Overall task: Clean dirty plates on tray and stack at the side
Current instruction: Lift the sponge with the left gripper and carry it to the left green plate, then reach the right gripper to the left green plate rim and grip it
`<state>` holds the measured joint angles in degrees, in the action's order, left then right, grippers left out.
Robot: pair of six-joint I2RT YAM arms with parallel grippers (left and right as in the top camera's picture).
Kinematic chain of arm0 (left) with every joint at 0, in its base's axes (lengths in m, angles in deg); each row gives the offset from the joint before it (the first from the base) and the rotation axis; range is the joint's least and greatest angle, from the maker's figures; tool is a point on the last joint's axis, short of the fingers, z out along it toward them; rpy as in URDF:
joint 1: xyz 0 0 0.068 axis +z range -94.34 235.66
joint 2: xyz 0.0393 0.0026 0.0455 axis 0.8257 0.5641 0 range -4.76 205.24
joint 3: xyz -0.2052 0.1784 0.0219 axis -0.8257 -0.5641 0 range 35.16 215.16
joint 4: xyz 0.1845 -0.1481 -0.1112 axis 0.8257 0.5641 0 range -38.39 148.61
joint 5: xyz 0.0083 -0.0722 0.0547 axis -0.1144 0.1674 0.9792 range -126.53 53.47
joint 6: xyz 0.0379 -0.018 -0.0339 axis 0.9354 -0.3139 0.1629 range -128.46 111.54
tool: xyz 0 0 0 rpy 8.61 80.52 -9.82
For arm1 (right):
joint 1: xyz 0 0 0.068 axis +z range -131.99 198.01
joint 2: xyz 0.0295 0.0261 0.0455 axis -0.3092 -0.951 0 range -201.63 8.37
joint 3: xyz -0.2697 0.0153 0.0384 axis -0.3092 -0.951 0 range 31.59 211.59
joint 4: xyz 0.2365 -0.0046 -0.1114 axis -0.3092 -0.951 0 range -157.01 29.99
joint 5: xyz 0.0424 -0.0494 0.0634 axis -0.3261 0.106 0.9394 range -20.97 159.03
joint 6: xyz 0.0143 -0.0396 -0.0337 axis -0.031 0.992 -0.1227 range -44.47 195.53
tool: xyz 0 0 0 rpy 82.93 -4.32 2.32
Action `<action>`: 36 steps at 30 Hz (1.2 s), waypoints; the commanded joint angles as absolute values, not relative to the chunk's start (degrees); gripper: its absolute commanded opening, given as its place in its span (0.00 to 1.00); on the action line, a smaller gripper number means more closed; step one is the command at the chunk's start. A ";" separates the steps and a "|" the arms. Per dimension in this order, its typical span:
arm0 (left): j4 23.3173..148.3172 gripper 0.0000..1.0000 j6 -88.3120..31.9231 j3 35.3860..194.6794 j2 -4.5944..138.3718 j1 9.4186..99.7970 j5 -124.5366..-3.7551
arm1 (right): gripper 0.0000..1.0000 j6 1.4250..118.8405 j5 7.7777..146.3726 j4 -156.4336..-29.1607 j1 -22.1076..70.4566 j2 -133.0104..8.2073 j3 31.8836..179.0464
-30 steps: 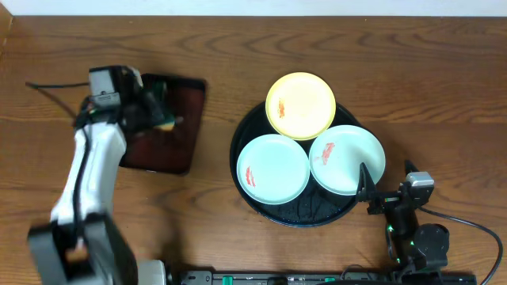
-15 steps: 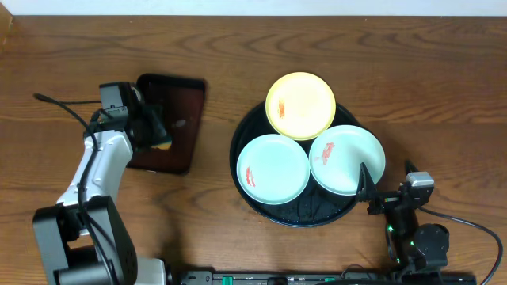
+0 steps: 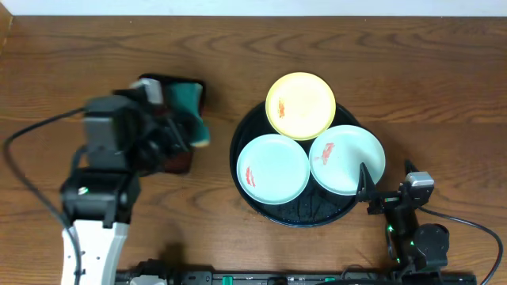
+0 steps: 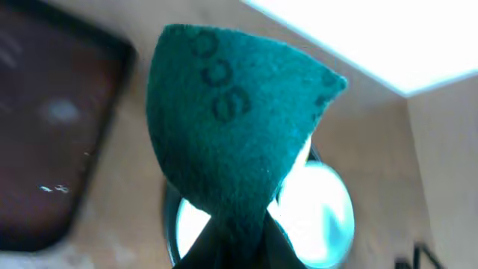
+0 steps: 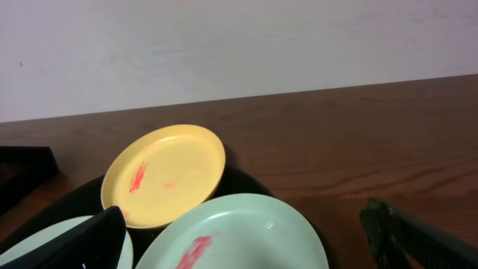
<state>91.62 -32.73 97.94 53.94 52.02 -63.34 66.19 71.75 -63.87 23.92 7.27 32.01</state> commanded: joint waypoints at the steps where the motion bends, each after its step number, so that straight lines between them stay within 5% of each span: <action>1: 92.91 0.07 -37.12 94.53 56.34 42.86 -64.58 | 0.99 67.04 71.40 -64.11 23.57 7.44 31.91; 10: 83.82 0.08 -49.43 90.01 74.62 22.27 -56.17 | 0.99 67.04 71.40 -64.11 23.57 7.44 31.91; 22: 79.73 0.07 -49.69 90.01 86.94 18.34 -55.34 | 0.99 66.43 72.21 -63.98 23.60 7.44 31.91; 29: 78.44 0.08 -49.69 90.01 86.94 18.34 -49.30 | 0.99 49.09 107.14 -62.71 23.68 7.44 31.91; 36: 78.46 0.07 -49.69 90.01 86.94 18.34 -49.30 | 0.99 34.17 104.41 -33.55 23.60 7.20 34.90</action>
<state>78.46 -49.19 90.18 87.16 18.36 -50.68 43.89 103.34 -41.16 23.92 6.92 32.28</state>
